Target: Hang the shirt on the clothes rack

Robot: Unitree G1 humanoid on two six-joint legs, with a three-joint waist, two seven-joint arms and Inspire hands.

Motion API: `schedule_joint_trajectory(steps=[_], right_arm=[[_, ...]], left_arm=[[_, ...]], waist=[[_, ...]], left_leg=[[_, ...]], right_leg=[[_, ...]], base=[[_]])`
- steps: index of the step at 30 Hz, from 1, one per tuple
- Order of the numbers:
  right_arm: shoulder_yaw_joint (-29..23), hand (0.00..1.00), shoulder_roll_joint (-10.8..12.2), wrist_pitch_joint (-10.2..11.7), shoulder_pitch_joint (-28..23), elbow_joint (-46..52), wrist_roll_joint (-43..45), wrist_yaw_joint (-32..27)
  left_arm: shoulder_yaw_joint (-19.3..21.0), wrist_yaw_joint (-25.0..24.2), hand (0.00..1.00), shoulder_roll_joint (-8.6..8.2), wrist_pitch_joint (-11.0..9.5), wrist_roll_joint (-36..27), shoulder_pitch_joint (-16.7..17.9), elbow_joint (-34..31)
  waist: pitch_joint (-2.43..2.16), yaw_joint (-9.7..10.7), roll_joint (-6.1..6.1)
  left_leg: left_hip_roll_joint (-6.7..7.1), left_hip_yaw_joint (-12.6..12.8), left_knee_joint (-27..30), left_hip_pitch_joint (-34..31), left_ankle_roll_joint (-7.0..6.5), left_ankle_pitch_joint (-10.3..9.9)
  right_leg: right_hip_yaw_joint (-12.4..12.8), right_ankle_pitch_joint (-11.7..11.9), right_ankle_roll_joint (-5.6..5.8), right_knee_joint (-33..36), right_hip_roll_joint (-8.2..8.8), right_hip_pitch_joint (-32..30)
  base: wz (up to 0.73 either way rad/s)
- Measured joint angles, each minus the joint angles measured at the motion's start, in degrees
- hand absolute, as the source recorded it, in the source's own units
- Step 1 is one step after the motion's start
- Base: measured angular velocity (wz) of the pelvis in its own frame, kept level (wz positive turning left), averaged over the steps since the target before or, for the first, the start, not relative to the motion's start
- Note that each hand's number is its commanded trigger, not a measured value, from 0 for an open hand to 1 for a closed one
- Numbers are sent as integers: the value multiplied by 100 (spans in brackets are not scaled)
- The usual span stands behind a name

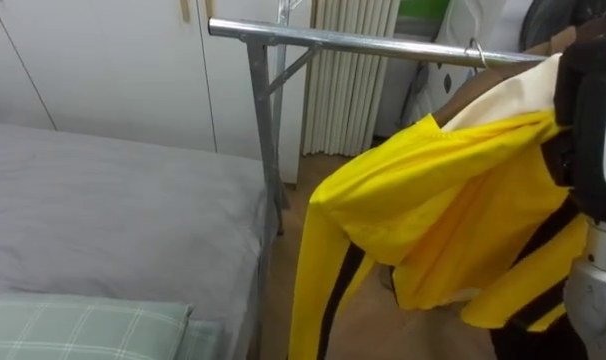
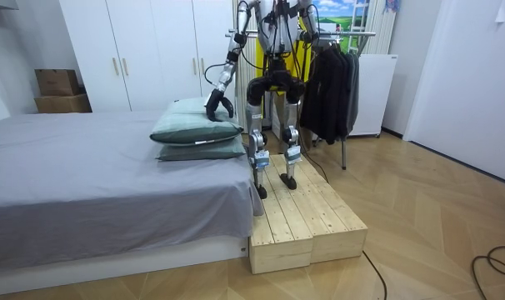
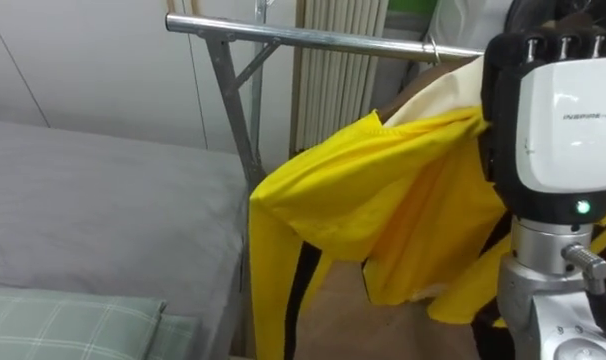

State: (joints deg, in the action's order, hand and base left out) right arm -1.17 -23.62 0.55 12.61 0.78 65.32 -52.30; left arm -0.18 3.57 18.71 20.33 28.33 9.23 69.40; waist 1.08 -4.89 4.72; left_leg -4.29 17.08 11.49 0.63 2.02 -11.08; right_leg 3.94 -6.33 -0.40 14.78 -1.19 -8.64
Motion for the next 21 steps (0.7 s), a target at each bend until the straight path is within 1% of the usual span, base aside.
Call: schedule_joint_trajectory(steps=[4, 9, 14, 21], right_arm=[[0, 100, -4, 6, 82, 0, -2, 2], [1, 100, -100, 7, 233, 0, -1, 41], [4, 100, -103, 13, 257, -2, -1, 122], [24, 100, -102, 15, 305, -68, -15, 250]], left_arm=[[-1, -1, 0, 6, 0, -11, 1, 1], [0, -21, 0, 43, 0, -2, 37, 0], [0, -50, 0, 97, 0, 9, 55, 0], [0, -49, 0, 102, -2, 138, 55, -14]], waist=[[2, -6, 22], [-5, -26, 98], [-1, -38, 158], [-1, -83, 166]], left_leg=[[1, -1, -17, 7, 19, 14], [-4, -15, -19, 14, 25, 19], [-3, -35, -28, 65, 25, 19], [-9, -85, -19, 123, 25, 19]], right_leg=[[-6, -1, -2, 14, -1, -8], [-19, -10, -16, 1, -2, 6], [-44, -10, -16, -36, 2, 76], [-98, -8, -22, -78, 5, 180]], base=[[0], [0], [1], [3]])
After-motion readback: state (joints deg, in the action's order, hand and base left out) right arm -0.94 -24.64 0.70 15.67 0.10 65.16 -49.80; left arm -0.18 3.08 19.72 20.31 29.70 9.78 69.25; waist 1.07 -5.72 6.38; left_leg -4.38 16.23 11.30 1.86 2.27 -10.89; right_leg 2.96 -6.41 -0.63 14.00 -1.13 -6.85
